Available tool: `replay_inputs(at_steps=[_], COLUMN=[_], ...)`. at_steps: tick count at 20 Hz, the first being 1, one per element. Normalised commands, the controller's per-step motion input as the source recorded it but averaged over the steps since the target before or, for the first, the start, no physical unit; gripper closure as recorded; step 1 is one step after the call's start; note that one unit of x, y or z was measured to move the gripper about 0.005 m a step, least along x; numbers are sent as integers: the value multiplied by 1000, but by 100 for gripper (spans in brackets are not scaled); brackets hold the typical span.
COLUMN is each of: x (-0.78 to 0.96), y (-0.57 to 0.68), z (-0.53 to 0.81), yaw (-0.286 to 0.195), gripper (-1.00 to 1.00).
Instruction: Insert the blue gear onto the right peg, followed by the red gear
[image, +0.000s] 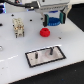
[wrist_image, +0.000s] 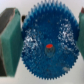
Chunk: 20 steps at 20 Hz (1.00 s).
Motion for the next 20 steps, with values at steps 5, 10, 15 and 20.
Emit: replay_inputs(at_steps=[5, 10, 15, 20], x=[876, 862, 808, 649], y=[-187, -209, -199, -99], z=[227, 175, 34, -4], yaw=[0, 0, 0, 0], gripper=[100, 100, 100, 100])
